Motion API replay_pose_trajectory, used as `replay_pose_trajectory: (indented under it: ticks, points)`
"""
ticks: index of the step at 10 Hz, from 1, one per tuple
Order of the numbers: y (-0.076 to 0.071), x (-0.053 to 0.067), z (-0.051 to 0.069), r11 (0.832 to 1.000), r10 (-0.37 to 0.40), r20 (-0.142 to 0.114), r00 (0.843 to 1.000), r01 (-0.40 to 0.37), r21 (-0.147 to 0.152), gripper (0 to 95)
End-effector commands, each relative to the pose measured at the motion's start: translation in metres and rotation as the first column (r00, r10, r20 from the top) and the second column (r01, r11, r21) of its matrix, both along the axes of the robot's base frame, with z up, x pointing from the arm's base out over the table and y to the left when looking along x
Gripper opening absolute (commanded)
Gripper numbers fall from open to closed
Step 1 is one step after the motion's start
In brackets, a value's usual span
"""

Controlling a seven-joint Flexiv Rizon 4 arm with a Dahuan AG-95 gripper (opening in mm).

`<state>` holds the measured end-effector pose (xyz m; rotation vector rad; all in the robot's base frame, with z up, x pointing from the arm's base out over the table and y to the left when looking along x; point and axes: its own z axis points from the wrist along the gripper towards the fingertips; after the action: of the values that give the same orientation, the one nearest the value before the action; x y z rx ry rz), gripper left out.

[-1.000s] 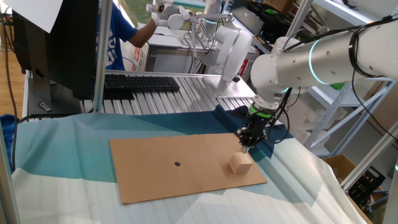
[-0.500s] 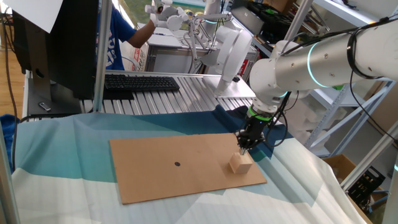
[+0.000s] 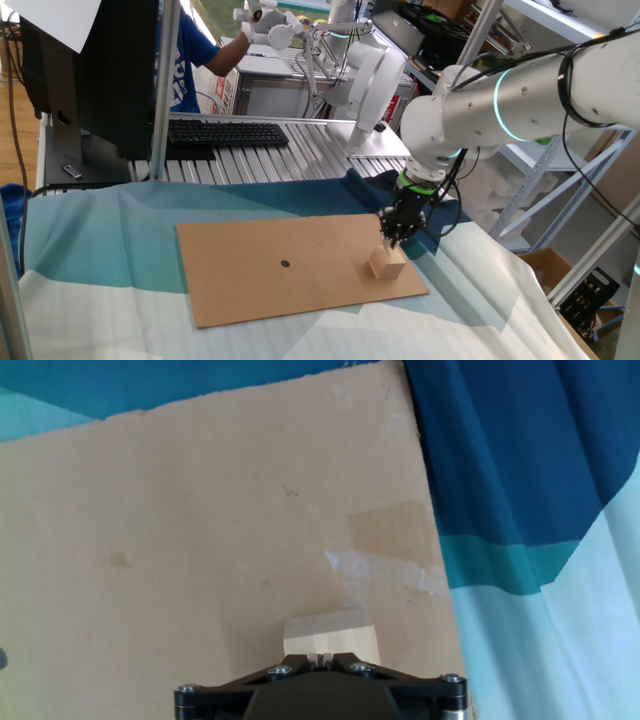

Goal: Grab the block and place it at the designated location

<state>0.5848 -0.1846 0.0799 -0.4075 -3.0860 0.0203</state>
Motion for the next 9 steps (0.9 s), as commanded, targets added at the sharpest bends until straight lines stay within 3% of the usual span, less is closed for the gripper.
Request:
replay_pose_trajectory:
  ticks: [1, 9]
  points:
    - [-0.0005, 0.0013, -0.0009, 1.0, -0.01, 0.001, 1.0, 0.01, -0.002, 95.0]
    - [-0.0052, 0.0076, -0.0073, 1.0, 0.005, 0.001, 1.0, -0.005, 0.004, 95.0]
